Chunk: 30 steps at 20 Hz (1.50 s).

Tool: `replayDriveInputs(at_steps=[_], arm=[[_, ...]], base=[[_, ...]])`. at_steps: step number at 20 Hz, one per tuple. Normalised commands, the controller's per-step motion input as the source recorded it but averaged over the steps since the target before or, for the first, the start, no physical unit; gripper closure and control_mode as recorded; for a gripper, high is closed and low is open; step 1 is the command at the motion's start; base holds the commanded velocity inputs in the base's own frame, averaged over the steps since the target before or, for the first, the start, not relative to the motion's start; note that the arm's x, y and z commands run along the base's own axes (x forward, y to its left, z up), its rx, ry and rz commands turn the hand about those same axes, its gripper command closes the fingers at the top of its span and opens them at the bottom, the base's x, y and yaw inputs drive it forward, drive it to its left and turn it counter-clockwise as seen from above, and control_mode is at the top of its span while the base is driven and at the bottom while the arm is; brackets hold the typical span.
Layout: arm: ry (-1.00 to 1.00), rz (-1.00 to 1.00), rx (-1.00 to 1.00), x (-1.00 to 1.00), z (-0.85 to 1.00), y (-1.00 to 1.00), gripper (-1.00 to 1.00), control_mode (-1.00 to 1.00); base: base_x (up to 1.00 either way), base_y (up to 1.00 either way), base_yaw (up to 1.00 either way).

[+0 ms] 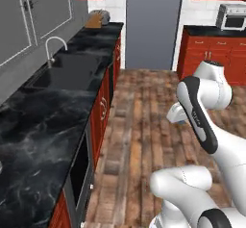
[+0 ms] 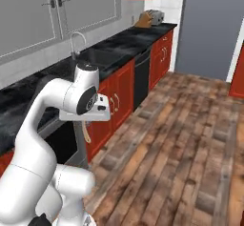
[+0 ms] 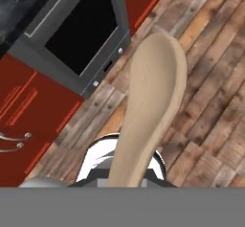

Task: Organize the utensils by type. Pick up the wooden spoons from the counter and place them in the open cabinet. Then pick up the metallic utensils from the counter and place them in the open drawer.

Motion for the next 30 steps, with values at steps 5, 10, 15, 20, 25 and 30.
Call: replayDriveInputs(at_steps=[5, 10, 15, 20, 25, 30], arm=[[0.00, 0.00, 0.00, 0.00, 0.00, 0.00, 1.00, 1.00], [0.00, 0.00, 0.00, 0.00, 0.00, 0.00, 1.00, 1.00], [0.00, 0.00, 0.00, 0.00, 0.00, 0.00, 1.00, 1.00], [0.00, 0.00, 0.00, 0.00, 0.00, 0.00, 1.00, 1.00], [0.00, 0.00, 0.00, 0.00, 0.00, 0.00, 1.00, 1.00], [0.00, 0.00, 0.00, 0.00, 0.00, 0.00, 1.00, 1.00]], base=[[0.05, 0.07, -0.77], [0.08, 0.07, -0.73], [0.28, 0.09, -0.36], [0.50, 0.07, -0.17], [0.64, 0.09, -0.20], [0.76, 0.05, -0.19]])
